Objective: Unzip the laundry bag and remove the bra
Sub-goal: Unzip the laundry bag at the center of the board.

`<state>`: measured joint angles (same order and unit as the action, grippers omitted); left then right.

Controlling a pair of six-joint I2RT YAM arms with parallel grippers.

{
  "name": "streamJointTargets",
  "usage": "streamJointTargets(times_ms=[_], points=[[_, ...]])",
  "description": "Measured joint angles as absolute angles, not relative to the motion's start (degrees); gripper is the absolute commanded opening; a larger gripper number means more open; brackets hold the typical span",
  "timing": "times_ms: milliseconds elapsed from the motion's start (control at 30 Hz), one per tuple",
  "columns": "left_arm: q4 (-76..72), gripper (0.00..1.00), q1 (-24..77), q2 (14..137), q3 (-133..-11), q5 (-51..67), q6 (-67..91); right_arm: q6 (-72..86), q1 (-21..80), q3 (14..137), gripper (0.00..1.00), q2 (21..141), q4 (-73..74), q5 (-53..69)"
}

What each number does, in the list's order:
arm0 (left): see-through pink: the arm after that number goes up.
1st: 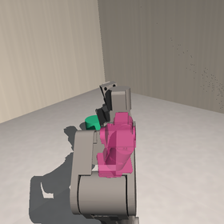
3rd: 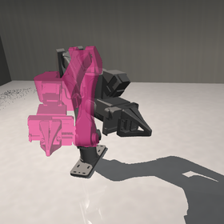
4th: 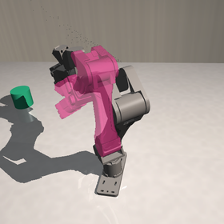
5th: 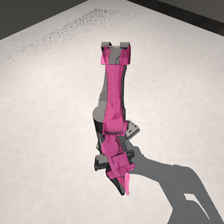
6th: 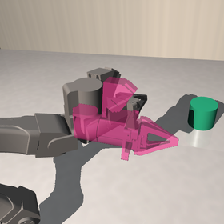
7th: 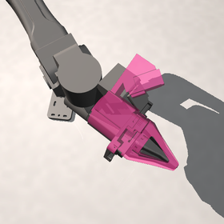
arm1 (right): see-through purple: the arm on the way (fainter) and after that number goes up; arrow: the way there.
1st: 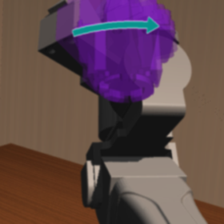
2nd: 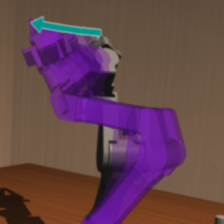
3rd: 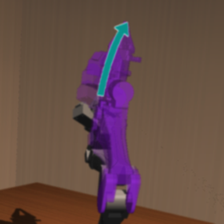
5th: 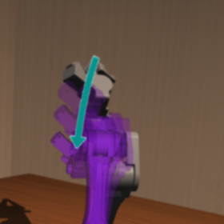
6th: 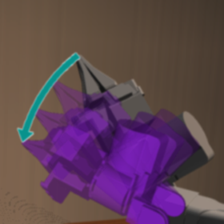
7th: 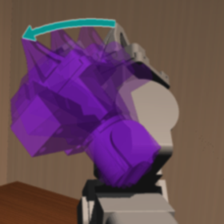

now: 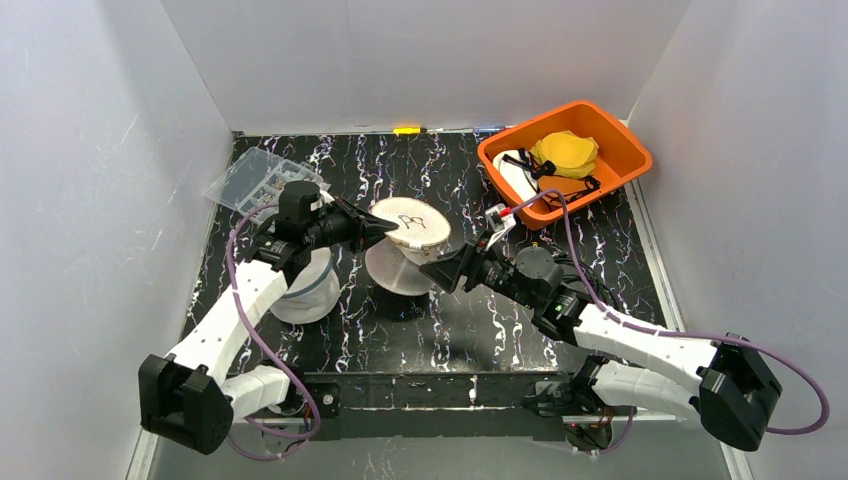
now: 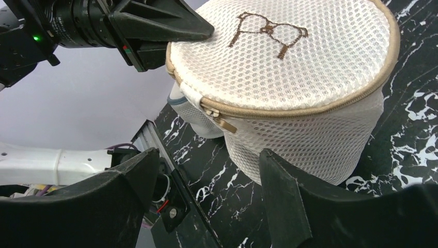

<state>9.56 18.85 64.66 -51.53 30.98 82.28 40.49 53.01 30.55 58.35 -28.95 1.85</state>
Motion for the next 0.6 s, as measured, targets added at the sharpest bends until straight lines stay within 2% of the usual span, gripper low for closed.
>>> streamJointTargets(times_ms=[600], points=[[12.51, 0.00, 18.87, 61.01, -53.08, 29.08, 84.66, 45.06, 53.01, 30.11, 0.77, 64.51, -41.21, 4.32]])
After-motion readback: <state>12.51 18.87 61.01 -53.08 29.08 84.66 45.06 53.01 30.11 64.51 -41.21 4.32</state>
